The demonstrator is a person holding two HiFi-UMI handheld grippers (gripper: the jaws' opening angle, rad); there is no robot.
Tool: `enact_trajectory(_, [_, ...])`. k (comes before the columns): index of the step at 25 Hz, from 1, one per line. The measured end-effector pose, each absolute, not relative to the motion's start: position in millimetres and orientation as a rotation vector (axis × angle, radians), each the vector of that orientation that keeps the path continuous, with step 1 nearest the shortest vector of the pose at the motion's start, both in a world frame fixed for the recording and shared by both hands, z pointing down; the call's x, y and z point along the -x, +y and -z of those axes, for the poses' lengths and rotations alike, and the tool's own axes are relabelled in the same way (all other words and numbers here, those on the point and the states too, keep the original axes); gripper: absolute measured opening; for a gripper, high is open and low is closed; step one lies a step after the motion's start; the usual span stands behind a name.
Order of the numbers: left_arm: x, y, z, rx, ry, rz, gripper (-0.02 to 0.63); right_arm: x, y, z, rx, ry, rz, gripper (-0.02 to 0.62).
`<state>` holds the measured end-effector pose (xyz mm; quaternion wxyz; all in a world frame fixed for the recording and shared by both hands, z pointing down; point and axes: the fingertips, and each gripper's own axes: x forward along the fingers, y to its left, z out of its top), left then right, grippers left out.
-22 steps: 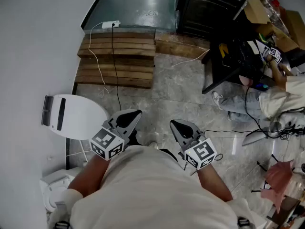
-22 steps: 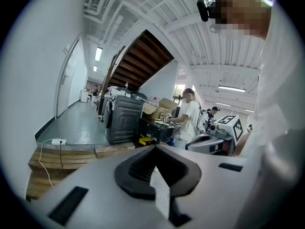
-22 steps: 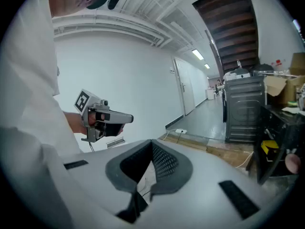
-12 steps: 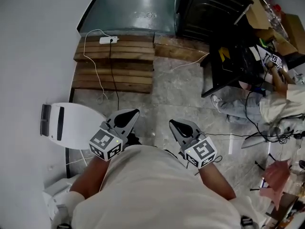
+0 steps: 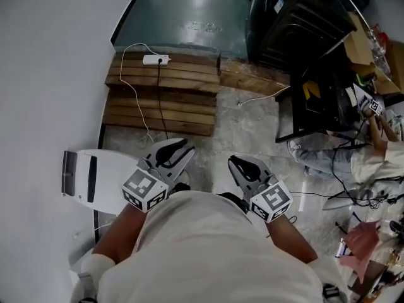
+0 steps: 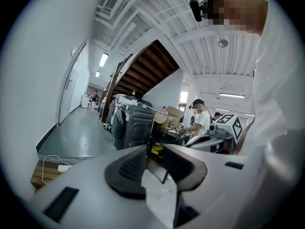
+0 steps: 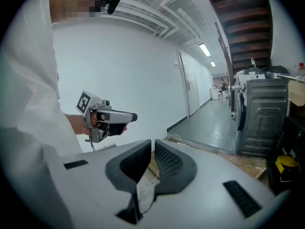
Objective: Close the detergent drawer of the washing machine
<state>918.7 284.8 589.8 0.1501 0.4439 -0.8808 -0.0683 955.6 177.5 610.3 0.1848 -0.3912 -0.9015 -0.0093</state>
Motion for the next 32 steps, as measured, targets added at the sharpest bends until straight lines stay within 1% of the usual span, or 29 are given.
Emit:
enact_trajectory(1, [-908, 292, -589, -1.275, -2.529, 0.187, 0.116, -944, 186, -609, 1.100, -2.543, 0.031, 0.006])
enact_trajectory(5, [-874, 307, -586, -1.236, -2.566, 0.149, 0.116, -919, 203, -610, 1.130, -2.503, 0.044, 0.008])
enact_trajectory(11, [-827, 339, -590, -1.151, -2.631, 0.170, 0.156, -886, 226, -624, 1.151, -2.423, 0.096, 0.034])
enact_trajectory(16, [-773, 352, -599, -1.089, -2.641, 0.171, 0.164, -830, 241, -636, 1.207, -2.360, 0.094, 0.046])
enact_trajectory(21, [-697, 371, -606, -1.006, -2.649, 0.164, 0.172, -742, 263, -648, 1.296, -2.307, 0.078, 0.047])
enact_trajectory(26, [-595, 375, -608, -0.947, -2.629, 0.139, 0.172, -631, 260, -654, 1.326, -2.287, 0.055, 0.046])
enact_trajectory(32, [-466, 362, -568, -0.949, -2.608, 0.092, 0.172, -498, 252, -619, 1.331, -2.295, 0.037, 0.046])
